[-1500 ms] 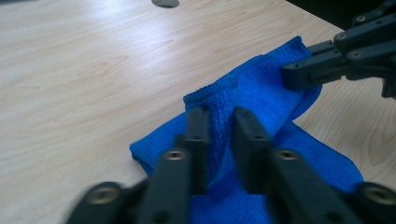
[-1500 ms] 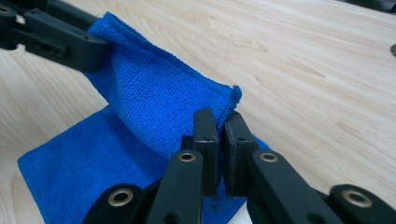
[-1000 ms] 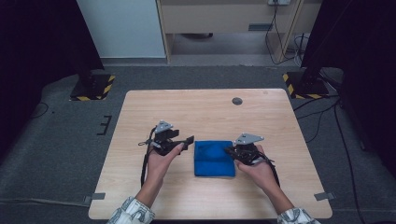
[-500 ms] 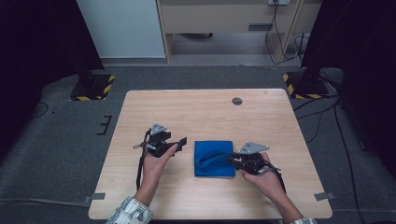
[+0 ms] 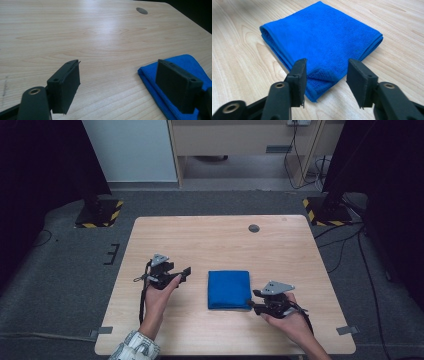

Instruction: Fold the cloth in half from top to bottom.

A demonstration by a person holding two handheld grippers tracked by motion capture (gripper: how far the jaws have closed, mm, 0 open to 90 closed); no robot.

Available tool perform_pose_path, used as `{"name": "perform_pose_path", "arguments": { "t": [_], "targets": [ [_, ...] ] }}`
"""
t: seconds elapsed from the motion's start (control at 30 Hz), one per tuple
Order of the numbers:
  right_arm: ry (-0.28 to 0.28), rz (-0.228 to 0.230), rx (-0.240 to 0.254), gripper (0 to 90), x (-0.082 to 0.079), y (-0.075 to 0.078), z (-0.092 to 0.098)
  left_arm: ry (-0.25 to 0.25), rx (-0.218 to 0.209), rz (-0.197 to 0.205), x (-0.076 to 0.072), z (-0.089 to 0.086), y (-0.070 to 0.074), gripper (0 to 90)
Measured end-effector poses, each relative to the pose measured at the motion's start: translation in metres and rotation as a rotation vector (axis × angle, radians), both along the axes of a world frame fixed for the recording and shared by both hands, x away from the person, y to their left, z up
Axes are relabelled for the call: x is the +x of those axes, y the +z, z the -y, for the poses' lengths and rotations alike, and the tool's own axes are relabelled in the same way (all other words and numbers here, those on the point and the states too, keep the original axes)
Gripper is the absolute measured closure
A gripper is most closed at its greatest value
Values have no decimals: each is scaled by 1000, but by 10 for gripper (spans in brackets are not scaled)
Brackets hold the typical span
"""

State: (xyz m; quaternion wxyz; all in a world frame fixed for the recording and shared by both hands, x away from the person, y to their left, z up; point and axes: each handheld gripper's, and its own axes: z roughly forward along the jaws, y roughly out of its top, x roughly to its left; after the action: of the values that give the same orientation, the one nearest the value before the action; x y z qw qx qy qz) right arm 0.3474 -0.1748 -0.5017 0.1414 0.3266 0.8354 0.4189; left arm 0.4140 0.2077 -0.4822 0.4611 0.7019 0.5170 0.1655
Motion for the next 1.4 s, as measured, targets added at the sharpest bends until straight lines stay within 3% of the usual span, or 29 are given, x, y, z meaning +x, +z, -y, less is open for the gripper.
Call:
{"name": "perform_pose_path", "arguments": {
  "t": [0.43,0.83,0.97,1.1,1.3,1.4],
  "targets": [
    [-56,16,11,306,6,-3,-4,-21,5,-22,3,0,-3,129],
    [-170,36,87,87,25,5,3,-37,62,-27,4,4,-7,89],
    [-185,39,88,73,31,4,8,-34,61,-29,4,2,-8,89],
    [-202,38,84,74,35,5,14,-37,107,-32,2,0,-9,87],
    [-272,37,85,77,43,6,36,-28,160,-45,1,-11,-15,87],
    [-308,35,84,82,47,4,49,-23,168,-55,2,-15,-18,87]
  ]
}}
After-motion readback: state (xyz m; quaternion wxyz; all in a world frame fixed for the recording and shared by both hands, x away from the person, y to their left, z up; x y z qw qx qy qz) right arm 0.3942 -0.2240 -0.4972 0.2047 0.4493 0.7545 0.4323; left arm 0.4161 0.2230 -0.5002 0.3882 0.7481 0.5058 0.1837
